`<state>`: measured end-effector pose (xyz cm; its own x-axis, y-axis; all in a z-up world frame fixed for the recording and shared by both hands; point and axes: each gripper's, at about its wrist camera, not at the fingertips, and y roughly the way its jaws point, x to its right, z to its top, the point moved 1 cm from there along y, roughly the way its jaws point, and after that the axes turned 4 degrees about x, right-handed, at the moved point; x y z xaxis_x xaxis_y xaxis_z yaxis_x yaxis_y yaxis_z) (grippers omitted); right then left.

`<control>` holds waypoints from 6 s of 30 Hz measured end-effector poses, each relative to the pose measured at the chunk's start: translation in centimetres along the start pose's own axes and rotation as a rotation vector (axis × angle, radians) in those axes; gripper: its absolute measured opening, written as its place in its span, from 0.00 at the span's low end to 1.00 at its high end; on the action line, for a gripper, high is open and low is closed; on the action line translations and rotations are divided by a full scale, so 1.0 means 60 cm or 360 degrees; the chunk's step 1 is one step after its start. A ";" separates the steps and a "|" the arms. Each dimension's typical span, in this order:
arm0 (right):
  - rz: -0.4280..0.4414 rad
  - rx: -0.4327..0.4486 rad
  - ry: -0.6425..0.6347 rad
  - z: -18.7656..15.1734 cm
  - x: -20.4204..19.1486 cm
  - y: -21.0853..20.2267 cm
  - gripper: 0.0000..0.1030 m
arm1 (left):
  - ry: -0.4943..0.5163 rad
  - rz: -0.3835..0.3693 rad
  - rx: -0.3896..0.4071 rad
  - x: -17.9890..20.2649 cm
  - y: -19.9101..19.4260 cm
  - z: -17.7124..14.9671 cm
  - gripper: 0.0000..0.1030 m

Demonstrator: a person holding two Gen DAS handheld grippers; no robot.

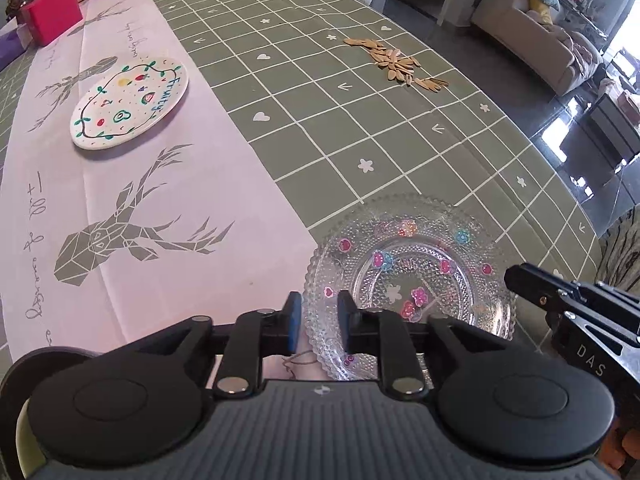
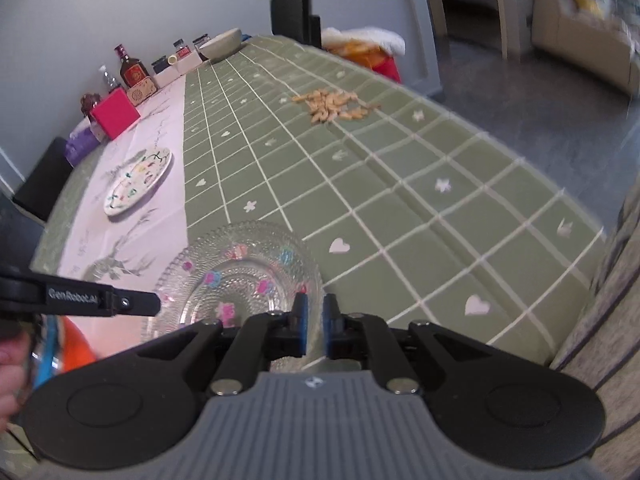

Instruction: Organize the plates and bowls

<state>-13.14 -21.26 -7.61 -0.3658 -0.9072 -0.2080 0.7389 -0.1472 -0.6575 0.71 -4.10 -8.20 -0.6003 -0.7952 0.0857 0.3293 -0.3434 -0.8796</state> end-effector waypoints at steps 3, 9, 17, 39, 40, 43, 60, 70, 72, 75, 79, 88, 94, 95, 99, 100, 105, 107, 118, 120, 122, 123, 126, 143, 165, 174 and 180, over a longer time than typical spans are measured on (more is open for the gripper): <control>-0.0061 0.0113 -0.0140 0.007 -0.021 -0.008 0.07 | 0.0011 -0.0007 0.0078 0.007 -0.013 -0.001 0.55; 0.0067 0.0114 -0.0050 0.048 -0.013 -0.015 0.25 | 0.0108 -0.0034 0.0179 0.031 -0.074 0.018 0.62; 0.0391 0.0305 -0.0057 0.193 -0.049 -0.049 0.42 | -0.0149 -0.0079 0.0593 -0.021 -0.225 0.094 0.73; 0.0967 0.0128 -0.0043 0.382 -0.238 0.179 0.50 | -0.0658 0.0138 0.0893 -0.252 -0.206 0.137 0.74; 0.0990 0.0100 -0.0024 0.383 -0.240 0.194 0.50 | -0.0680 0.0164 0.0897 -0.265 -0.198 0.135 0.74; 0.1017 0.0062 -0.0002 0.380 -0.246 0.230 0.50 | -0.0761 0.0211 0.0892 -0.307 -0.170 0.131 0.74; 0.1189 -0.0239 0.0010 0.334 -0.248 0.420 0.50 | -0.0891 0.0135 0.0739 -0.391 -0.041 0.109 0.74; 0.1192 -0.0326 0.0026 0.305 -0.230 0.488 0.51 | -0.0958 0.0112 0.0625 -0.420 0.033 0.087 0.74; 0.1184 -0.0355 0.0010 0.306 -0.233 0.496 0.51 | -0.0994 0.0041 0.0634 -0.424 0.044 0.084 0.74; 0.1187 -0.0352 -0.0011 0.306 -0.236 0.501 0.51 | -0.1068 -0.0016 0.0645 -0.430 0.054 0.088 0.74; 0.1104 -0.0365 0.0016 0.292 -0.231 0.512 0.51 | -0.1043 0.0078 0.0618 -0.428 0.063 0.091 0.72; 0.1185 -0.0373 0.0035 0.267 -0.242 0.523 0.50 | -0.1058 0.0050 0.0619 -0.429 0.076 0.097 0.72; 0.1229 -0.0399 0.0156 0.267 -0.230 0.535 0.47 | -0.1059 0.0062 0.0624 -0.421 0.080 0.103 0.72; 0.1222 -0.0395 0.0130 0.267 -0.232 0.534 0.46 | -0.1054 0.0064 0.0624 -0.421 0.080 0.104 0.71; 0.1121 -0.0382 0.0067 0.266 -0.234 0.532 0.22 | -0.1083 0.0050 0.0616 -0.420 0.082 0.105 0.56; 0.1105 -0.0403 0.0055 0.266 -0.233 0.535 0.11 | -0.1083 0.0069 0.0610 -0.418 0.084 0.106 0.47; 0.1109 -0.0452 0.0044 0.266 -0.230 0.534 0.04 | -0.1072 0.0164 0.0579 -0.409 0.084 0.110 0.27; 0.1105 -0.0456 0.0025 0.265 -0.231 0.531 0.05 | -0.1112 0.0148 0.0576 -0.413 0.082 0.106 0.27; 0.1227 -0.0532 0.0236 0.264 -0.213 0.551 0.15 | -0.1404 -0.0264 0.0570 -0.483 0.092 0.087 0.44; 0.1230 -0.0496 0.0206 0.262 -0.217 0.547 0.17 | -0.1440 -0.0357 0.0566 -0.497 0.096 0.082 0.46; 0.1236 -0.0492 0.0194 0.262 -0.218 0.546 0.18 | -0.1491 -0.0420 0.0570 -0.505 0.100 0.075 0.46; 0.1236 -0.0494 0.0195 0.262 -0.218 0.546 0.18 | -0.1519 -0.0439 0.0573 -0.506 0.102 0.073 0.46; 0.1192 -0.0484 0.0200 0.260 -0.219 0.544 0.15 | -0.1527 -0.0366 0.0559 -0.499 0.099 0.076 0.35; 0.1136 -0.0462 0.0235 0.270 -0.211 0.537 0.03 | -0.1320 -0.0087 0.0450 -0.454 0.087 0.100 0.11; 0.1111 -0.0394 0.0347 0.297 -0.181 0.419 0.02 | -0.1163 -0.0089 0.0465 -0.389 -0.013 0.127 0.11; 0.1060 -0.0297 0.0400 0.330 -0.155 0.302 0.01 | -0.1119 -0.0181 0.0510 -0.338 -0.080 0.131 0.12; 0.0925 -0.0238 0.0428 0.328 -0.127 0.235 0.01 | -0.1053 -0.0207 0.0443 -0.286 -0.094 0.130 0.13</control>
<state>11.21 -24.18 -1.03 -0.0740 -0.6892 -0.7207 0.7794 0.4109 -0.4730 14.84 7.61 -1.06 -0.1100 -0.8445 0.5241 0.5114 -0.5002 -0.6987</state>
